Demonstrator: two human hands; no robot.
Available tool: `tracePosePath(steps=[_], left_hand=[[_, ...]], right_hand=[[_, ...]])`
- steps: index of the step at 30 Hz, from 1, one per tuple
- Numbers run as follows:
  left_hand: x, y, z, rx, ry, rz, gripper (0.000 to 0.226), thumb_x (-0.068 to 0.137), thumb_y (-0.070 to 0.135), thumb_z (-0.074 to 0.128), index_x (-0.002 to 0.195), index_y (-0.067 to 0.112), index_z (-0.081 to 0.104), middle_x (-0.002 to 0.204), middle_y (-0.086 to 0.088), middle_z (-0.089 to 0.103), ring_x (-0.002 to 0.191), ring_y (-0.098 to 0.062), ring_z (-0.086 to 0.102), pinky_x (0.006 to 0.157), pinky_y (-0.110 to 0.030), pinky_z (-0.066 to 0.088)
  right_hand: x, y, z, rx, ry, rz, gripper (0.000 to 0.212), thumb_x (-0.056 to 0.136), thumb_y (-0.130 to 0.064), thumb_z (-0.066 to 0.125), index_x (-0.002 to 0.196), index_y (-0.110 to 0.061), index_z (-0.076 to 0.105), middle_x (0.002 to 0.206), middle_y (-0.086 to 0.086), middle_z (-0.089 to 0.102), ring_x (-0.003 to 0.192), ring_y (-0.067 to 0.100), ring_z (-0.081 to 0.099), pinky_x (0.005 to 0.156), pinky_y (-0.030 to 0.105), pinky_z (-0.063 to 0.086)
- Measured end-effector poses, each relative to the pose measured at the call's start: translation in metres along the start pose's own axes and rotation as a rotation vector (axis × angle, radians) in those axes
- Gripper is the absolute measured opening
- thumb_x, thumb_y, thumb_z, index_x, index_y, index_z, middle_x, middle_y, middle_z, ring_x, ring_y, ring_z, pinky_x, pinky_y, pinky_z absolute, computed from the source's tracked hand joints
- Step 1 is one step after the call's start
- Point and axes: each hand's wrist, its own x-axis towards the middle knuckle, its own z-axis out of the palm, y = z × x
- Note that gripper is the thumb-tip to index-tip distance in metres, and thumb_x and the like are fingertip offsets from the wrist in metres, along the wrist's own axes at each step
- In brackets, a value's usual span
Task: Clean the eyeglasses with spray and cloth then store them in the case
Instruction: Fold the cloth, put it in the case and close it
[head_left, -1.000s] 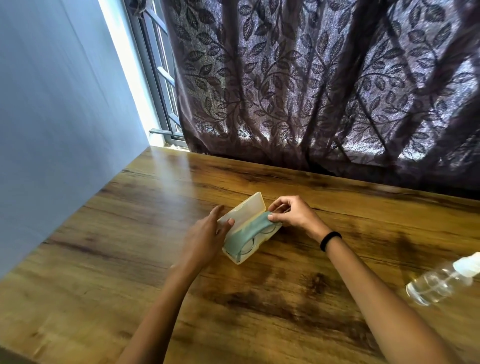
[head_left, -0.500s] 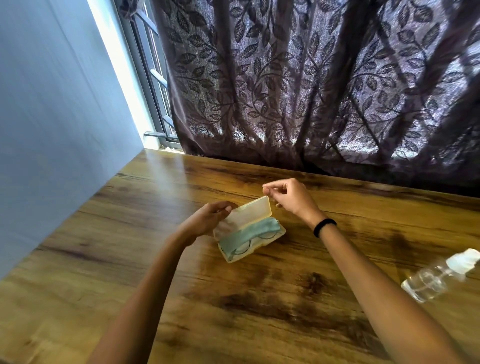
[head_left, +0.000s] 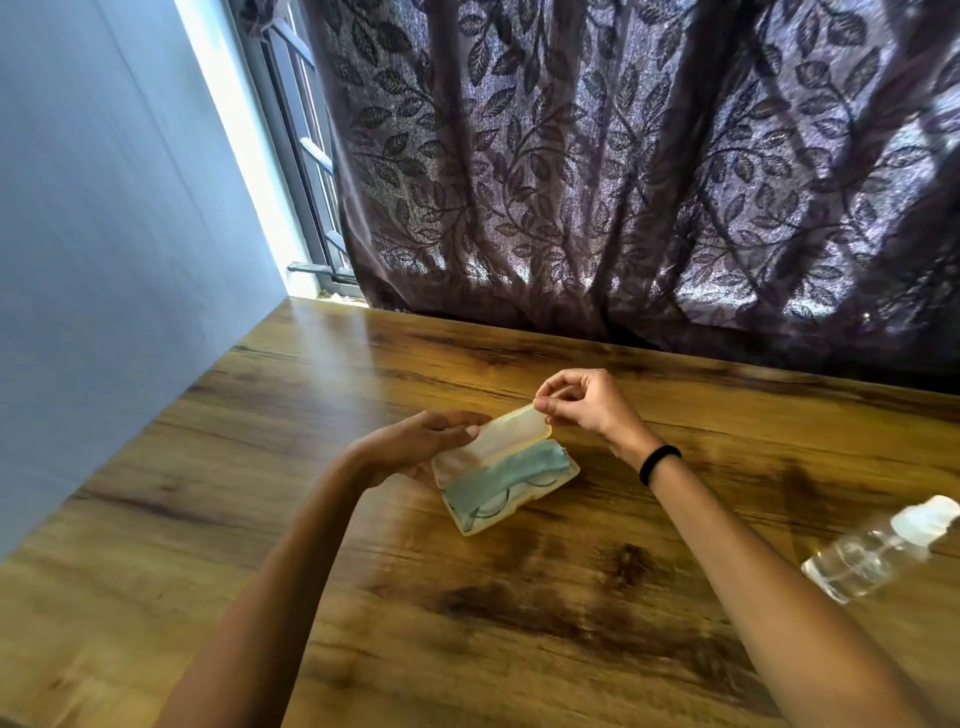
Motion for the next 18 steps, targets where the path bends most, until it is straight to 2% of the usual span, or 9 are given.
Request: tracePosePath(steps=[3,5,7,9,12,15,18], left_hand=[[0.000,0.003,0.002,0.007,0.005,-0.015,0.025,0.094,0.035,0.045,0.120,0.036,0.047,0.111,0.009,0.056,0.094,-0.014,0.061,0.078,-0.032,0.056],[0.000,0.003,0.005,0.054,0.020,0.032,0.024,0.094,0.032,0.048,0.118,0.029,0.051,0.107,0.008,0.059,0.092,-0.010,0.062,0.072,-0.027,0.057],[0.002,-0.001,0.011,0.152,0.042,0.101,0.026,0.092,0.030,0.052,0.115,0.018,0.058,0.102,0.004,0.064,0.086,-0.007,0.063,0.067,-0.022,0.055],[0.005,-0.009,0.018,0.307,0.097,0.176,0.031,0.086,0.032,0.061,0.111,0.013,0.062,0.101,-0.002,0.067,0.084,-0.010,0.065,0.070,-0.028,0.056],[0.009,-0.022,0.030,0.430,0.233,0.218,0.053,0.071,0.044,0.073,0.113,0.014,0.061,0.107,-0.003,0.067,0.090,-0.013,0.064,0.075,-0.036,0.057],[0.009,-0.023,0.040,0.488,0.340,0.168,0.061,0.065,0.044,0.078,0.117,0.018,0.060,0.112,0.001,0.066,0.094,-0.011,0.063,0.077,-0.030,0.057],[0.012,-0.023,0.048,0.561,0.362,0.155,0.068,0.061,0.048,0.080,0.119,0.023,0.057,0.114,0.003,0.062,0.096,-0.011,0.058,0.076,-0.028,0.053]], right_hand=[[-0.006,0.004,-0.004,-0.009,0.000,-0.034,0.010,0.073,-0.011,0.075,0.076,-0.015,0.066,0.064,0.000,0.067,0.060,0.008,0.062,0.069,0.029,0.054],[-0.011,0.006,-0.008,-0.007,-0.011,-0.056,0.010,0.073,-0.010,0.075,0.077,-0.015,0.066,0.071,0.003,0.068,0.066,0.011,0.063,0.071,0.029,0.053],[-0.017,0.010,-0.014,0.001,-0.024,-0.086,0.011,0.071,-0.008,0.075,0.077,-0.013,0.067,0.079,0.008,0.070,0.073,0.014,0.064,0.073,0.028,0.053],[-0.025,0.016,-0.018,-0.039,-0.056,-0.123,0.013,0.069,-0.006,0.076,0.075,-0.014,0.068,0.087,0.012,0.071,0.082,0.020,0.067,0.078,0.029,0.054],[-0.037,0.028,-0.017,-0.106,-0.063,-0.149,0.015,0.069,-0.007,0.077,0.074,-0.018,0.069,0.090,0.004,0.072,0.087,0.019,0.068,0.080,0.026,0.055],[-0.044,0.033,-0.016,-0.121,-0.045,-0.150,0.016,0.070,-0.009,0.077,0.080,-0.019,0.069,0.091,-0.002,0.071,0.085,0.010,0.067,0.077,0.019,0.053],[-0.045,0.036,-0.016,-0.116,-0.056,-0.144,0.023,0.069,-0.005,0.078,0.085,-0.019,0.070,0.088,-0.005,0.070,0.081,0.003,0.064,0.075,0.013,0.050]])
